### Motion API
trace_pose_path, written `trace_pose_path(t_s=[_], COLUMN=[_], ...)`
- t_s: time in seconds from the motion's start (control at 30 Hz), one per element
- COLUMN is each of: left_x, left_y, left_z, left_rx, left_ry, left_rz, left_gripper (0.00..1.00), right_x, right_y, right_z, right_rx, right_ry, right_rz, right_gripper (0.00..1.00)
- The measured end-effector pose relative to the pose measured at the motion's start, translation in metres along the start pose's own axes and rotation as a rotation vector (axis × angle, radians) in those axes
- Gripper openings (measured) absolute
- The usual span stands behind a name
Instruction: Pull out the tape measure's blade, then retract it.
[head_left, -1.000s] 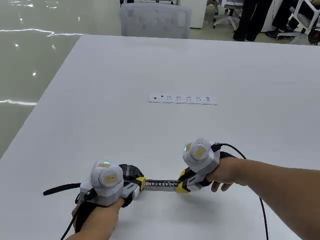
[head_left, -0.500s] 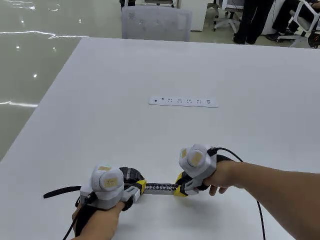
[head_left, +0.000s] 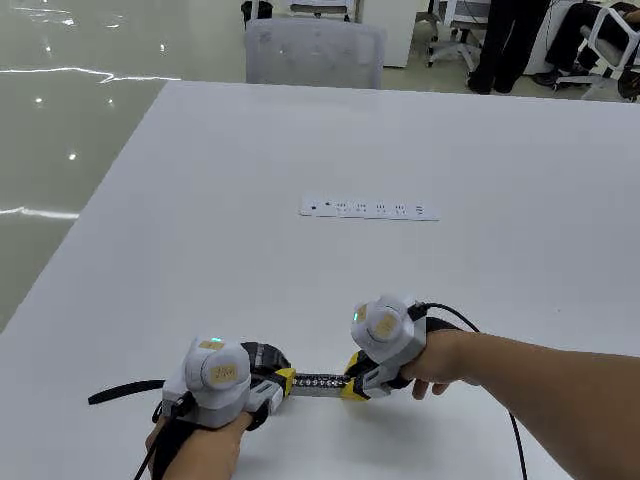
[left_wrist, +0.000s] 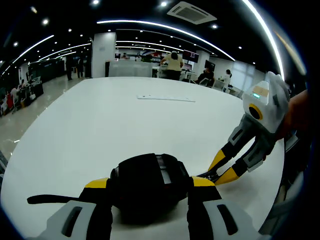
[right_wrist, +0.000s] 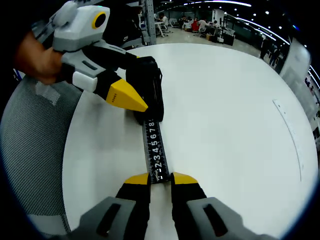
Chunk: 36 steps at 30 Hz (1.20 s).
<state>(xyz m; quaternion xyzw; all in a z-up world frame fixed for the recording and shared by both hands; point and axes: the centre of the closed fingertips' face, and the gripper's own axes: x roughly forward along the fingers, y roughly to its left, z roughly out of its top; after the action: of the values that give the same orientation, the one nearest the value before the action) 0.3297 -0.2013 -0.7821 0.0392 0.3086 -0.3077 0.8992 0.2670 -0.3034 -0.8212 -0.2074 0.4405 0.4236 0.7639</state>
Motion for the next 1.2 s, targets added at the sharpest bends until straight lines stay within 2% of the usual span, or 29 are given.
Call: trace_pose_path(t_s=[0.07,0.13,0.23,1.2], left_x=[0.000,0.000,0.001,0.001], left_y=[0.000,0.000,0.000,0.000], left_z=[0.000,0.000,0.000,0.001], left_rx=[0.000,-0.001,-0.003,-0.009], left_ry=[-0.002,-0.001,-0.002,0.002], left_rz=[0.001,0.002,0.004,0.006], left_gripper=[0.57,0.57,0.57,0.57], right_x=[0.001,0.002,0.004,0.015], right_y=[0.000,0.001,-0.001,0.001], right_z=[0.002,0.003,0.005,0.024], right_rx=[0.004,-0.035,-0.016,-0.006], right_ry=[-0.006,-0.007,-0.008,-0.038], right_rz=[-0.003,-0.005,-0.004,0.000], right_gripper=[0.14,0.14,0.14,0.14])
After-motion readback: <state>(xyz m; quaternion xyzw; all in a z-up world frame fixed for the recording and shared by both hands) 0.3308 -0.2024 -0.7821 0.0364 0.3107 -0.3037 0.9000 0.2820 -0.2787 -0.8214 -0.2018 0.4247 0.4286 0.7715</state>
